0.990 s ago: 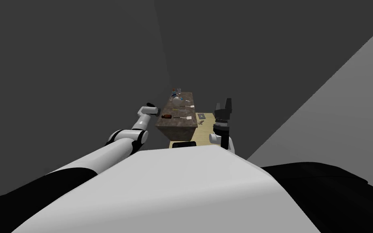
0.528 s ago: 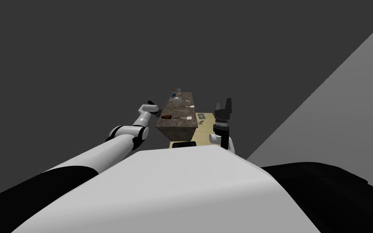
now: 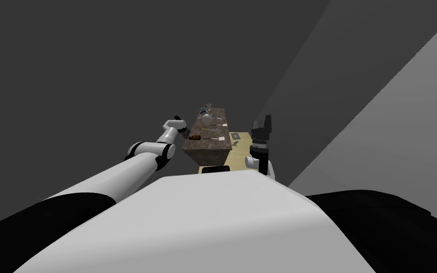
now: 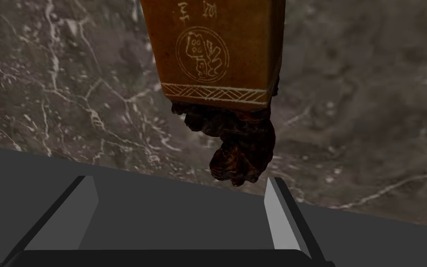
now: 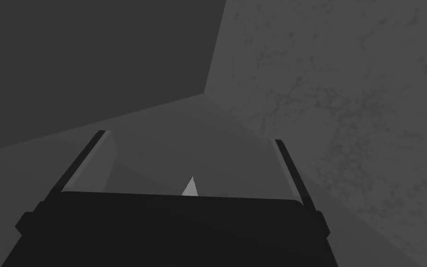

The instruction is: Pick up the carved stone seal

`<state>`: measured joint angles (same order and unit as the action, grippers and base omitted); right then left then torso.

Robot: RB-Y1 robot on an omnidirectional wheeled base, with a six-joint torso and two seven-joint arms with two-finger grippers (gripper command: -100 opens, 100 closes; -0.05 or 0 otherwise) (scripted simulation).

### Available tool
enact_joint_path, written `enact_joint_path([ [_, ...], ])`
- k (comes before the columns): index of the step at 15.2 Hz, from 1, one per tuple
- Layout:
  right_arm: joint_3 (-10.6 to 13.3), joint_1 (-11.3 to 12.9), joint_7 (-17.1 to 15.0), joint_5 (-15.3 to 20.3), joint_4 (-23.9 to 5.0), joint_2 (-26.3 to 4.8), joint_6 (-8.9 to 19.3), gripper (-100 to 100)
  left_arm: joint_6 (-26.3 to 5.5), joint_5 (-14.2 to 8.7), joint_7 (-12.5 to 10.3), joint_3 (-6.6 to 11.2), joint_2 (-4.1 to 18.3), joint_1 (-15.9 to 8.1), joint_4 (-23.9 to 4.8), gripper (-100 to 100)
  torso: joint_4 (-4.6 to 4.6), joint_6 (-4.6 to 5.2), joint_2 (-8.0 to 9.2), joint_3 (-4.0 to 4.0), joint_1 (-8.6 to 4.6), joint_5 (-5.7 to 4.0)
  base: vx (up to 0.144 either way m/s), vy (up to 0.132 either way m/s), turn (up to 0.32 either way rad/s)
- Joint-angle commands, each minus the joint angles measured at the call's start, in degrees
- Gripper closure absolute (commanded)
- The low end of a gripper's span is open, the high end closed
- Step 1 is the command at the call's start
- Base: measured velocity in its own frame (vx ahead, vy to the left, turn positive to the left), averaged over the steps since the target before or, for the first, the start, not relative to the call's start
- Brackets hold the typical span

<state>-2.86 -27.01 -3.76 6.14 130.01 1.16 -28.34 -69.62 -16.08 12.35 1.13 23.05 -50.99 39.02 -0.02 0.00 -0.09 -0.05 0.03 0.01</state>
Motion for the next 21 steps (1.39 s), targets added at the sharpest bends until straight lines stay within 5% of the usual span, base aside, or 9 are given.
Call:
enact_joint_path([
  [1, 0.0, 0.0, 0.0, 0.0, 0.0, 0.0, 0.0, 0, -1.26, -0.24, 0.21, -0.03, -0.13, -1.25, -2.68, -100, 0.0, 0.0, 0.0, 0.0, 0.0, 0.0, 0.017, 0.011, -0.011],
  [6, 0.0, 0.0, 0.0, 0.0, 0.0, 0.0, 0.0, 0, -3.83, -0.89, 0.57, -0.03, -0.35, -3.17, -5.3, -100, 0.0, -0.01, 0.0, 0.0, -0.04, -0.01, 0.015, 0.003, -0.013],
  [15, 0.0, 0.0, 0.0, 0.0, 0.0, 0.0, 0.0, 0, -13.31, -3.47, 1.91, -0.05, -1.59, -10.21, -15.21, -100, -0.01, 0.01, -0.05, -0.03, -0.06, -0.01, 0.029, 0.003, -0.034],
  [21, 0.0, 0.0, 0.0, 0.0, 0.0, 0.0, 0.0, 0, -15.98, -4.24, 2.28, -0.07, -2.08, -12.09, -17.97, -100, 0.0, -0.01, 0.03, 0.01, -0.04, -0.01, 0.021, 0.001, -0.026],
])
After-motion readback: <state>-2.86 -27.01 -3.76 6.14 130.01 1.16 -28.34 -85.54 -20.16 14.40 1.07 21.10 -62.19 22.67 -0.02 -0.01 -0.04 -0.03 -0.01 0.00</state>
